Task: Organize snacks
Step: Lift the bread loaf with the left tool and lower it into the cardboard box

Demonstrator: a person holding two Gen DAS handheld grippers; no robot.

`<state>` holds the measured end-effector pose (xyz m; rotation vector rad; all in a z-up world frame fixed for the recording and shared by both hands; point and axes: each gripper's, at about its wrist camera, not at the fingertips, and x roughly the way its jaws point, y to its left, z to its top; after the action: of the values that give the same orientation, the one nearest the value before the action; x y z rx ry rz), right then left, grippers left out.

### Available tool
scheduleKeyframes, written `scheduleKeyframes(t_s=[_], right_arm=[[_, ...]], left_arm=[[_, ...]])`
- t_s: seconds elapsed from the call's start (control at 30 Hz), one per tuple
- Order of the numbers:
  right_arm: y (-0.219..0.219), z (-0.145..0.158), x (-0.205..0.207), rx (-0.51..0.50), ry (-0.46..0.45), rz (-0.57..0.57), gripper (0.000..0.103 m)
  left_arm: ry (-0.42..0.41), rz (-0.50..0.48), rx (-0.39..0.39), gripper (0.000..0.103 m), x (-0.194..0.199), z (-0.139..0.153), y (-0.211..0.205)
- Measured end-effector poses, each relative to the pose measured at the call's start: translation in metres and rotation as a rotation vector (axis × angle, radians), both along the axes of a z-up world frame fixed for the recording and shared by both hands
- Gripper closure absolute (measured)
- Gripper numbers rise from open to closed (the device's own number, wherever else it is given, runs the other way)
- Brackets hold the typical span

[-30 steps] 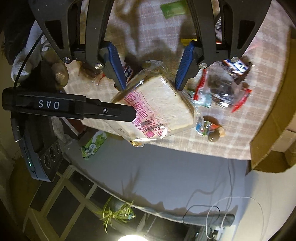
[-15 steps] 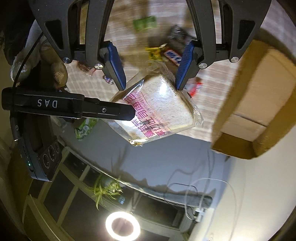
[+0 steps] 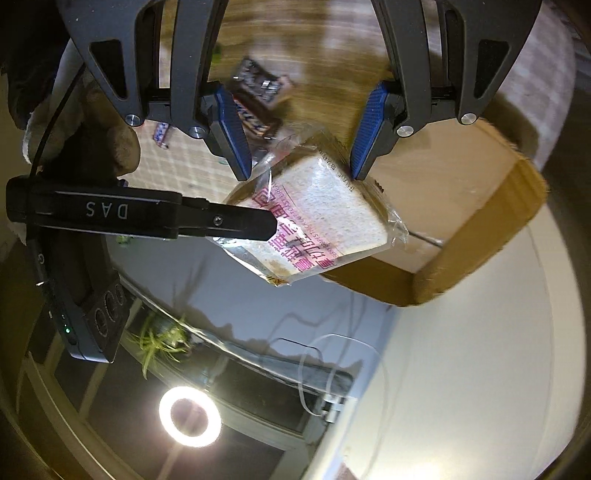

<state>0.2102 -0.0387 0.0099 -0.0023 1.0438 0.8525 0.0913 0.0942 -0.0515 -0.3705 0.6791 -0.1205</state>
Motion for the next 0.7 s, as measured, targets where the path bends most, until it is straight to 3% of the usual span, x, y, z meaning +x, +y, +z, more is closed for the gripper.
scheduleKeyframes(t_s=[0.37,0.7], right_arm=[[0.06,-0.018,0.006,-0.036,0.017,0.06,0.046],[0.076,-0.025,0.009,-0.117,-0.016,0.043,0.046]], left_arm=[[0.02,0.072,-0.032,0.05,0.004,-0.014,0.039],[-0.019,0.138,-0.029,0.05,0.005,-0.017,0.054]])
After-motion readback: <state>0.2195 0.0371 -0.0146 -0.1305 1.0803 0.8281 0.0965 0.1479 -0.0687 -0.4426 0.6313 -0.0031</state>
